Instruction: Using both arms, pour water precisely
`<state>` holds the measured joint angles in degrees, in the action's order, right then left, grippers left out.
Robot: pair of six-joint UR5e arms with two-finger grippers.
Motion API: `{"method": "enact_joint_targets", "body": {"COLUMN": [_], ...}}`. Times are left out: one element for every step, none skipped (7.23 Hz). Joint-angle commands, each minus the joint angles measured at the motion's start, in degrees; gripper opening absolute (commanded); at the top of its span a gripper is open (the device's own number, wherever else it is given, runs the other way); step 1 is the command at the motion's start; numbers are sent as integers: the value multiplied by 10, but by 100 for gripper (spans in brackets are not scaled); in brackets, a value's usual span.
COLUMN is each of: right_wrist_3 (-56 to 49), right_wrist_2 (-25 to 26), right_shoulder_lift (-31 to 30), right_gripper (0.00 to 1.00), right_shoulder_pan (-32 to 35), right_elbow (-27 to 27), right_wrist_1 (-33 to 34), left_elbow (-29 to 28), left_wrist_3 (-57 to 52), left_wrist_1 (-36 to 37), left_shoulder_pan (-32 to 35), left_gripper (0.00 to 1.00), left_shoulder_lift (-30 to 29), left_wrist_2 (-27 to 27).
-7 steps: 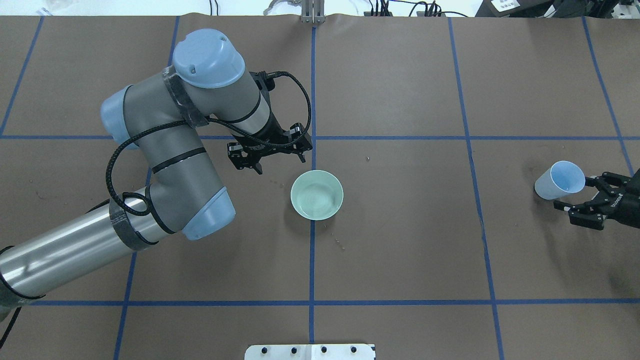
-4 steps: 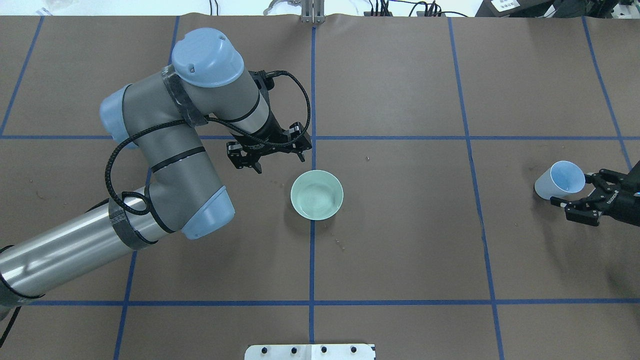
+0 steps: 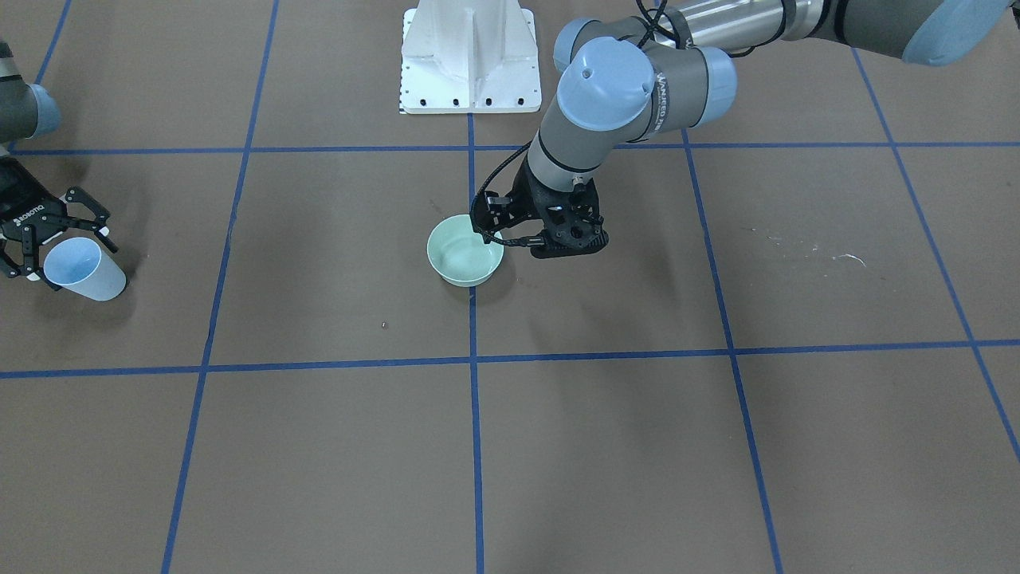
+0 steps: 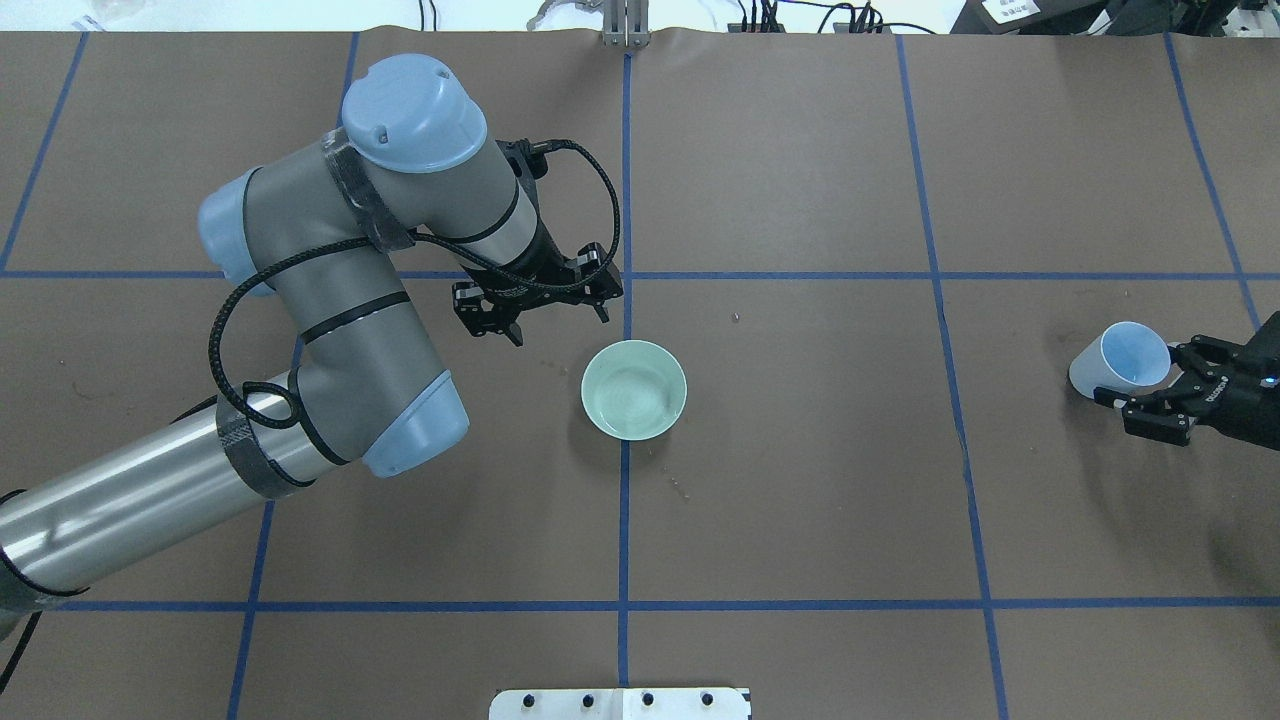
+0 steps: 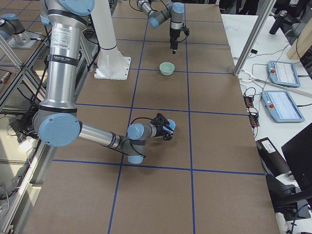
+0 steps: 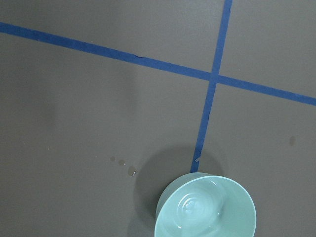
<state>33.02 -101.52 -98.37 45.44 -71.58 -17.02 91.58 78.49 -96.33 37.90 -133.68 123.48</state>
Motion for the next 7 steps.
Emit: {"method": "enact_joint_targets", "body": {"right_wrist_3": [0,0,0,0,0,0,0], "right_wrist_2": [0,0,0,0,2,2,2], "right_shoulder_lift": [7,7,8,8,8,8,8], "right_gripper": [97,97,97,96,85,71,50], "right_shoulder_pan": [0,0,-1,0,0,0,0], "right_elbow": [1,5,8,8,9,11,10], "right_wrist_1": [0,-2,-8,-8,-12,-12,-13], "left_elbow": [0,0,0,0,0,0,3], "left_wrist_3": [0,0,0,0,0,0,0], "left_wrist_1": [0,0,0,0,0,0,0], "left_shoulder_pan": [1,1,1,1,1,1,1], "left_gripper": [99,99,99,99,99,99,99], "left_shoulder_lift": [0,0,0,0,1,3,3], "left_wrist_2": [0,0,0,0,0,0,0]}}
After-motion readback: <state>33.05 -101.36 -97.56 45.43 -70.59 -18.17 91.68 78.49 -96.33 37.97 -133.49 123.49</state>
